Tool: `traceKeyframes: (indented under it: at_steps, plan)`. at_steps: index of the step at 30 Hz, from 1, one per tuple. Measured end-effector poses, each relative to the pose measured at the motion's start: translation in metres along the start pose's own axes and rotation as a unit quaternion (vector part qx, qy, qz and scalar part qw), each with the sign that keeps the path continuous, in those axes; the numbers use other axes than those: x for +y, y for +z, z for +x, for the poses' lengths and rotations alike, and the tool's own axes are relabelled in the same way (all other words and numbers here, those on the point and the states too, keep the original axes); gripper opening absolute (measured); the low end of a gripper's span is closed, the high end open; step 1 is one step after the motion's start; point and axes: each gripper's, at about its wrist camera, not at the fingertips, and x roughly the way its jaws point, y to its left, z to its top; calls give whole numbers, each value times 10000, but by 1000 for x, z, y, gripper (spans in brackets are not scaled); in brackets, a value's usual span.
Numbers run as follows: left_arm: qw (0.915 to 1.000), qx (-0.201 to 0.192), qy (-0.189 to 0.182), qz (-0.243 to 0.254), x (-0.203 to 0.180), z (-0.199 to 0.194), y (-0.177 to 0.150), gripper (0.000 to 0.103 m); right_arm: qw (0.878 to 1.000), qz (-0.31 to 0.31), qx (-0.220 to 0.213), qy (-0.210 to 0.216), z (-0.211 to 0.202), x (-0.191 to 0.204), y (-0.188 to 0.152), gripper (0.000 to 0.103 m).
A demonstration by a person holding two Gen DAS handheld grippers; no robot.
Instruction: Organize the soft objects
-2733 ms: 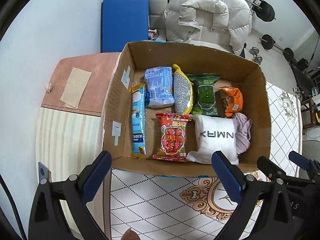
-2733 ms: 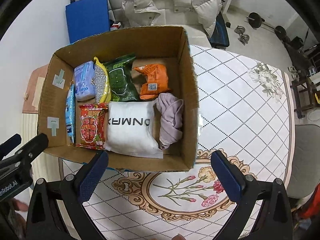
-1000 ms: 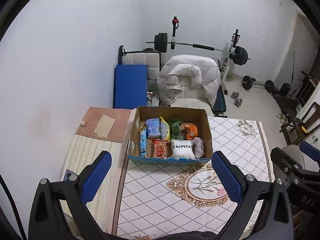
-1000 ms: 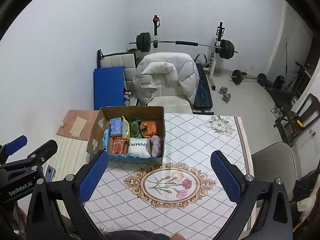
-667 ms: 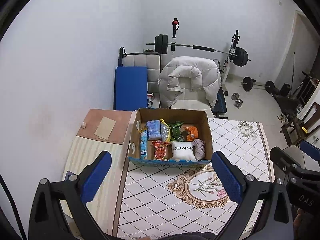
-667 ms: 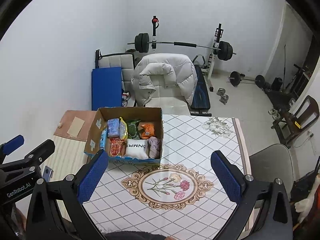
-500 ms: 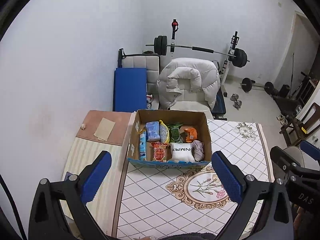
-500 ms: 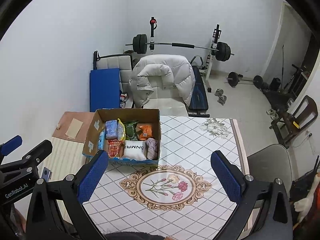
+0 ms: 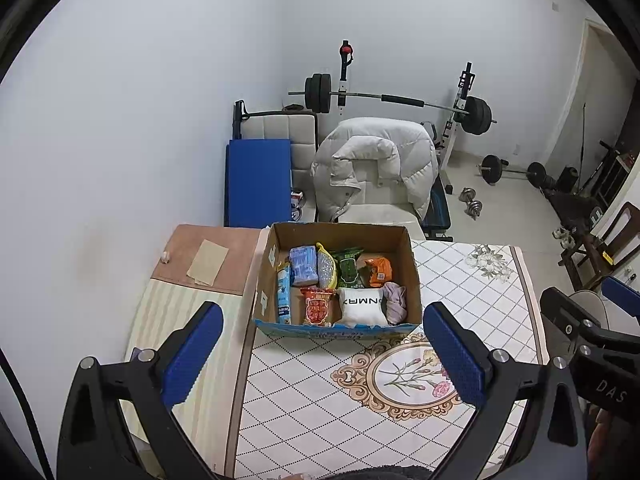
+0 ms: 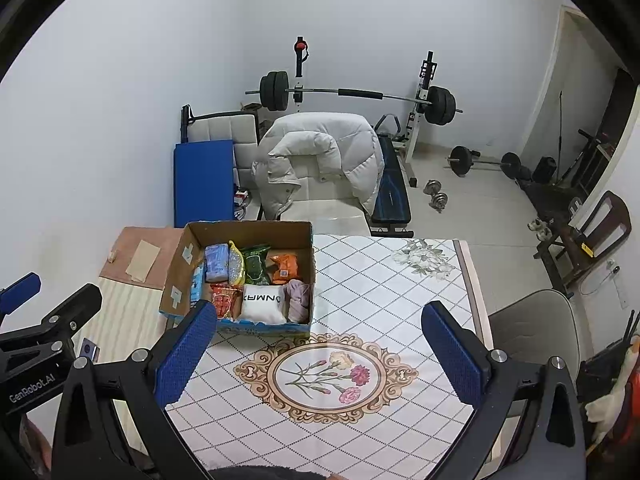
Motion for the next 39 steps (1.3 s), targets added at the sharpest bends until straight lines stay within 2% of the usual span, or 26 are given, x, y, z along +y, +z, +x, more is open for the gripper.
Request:
traceKeyframes:
  at_steps: [39]
  plan:
    - [10000, -12, -47, 40, -5, 2, 0, 103, 9998, -3, -86, -181, -7, -15, 4, 103]
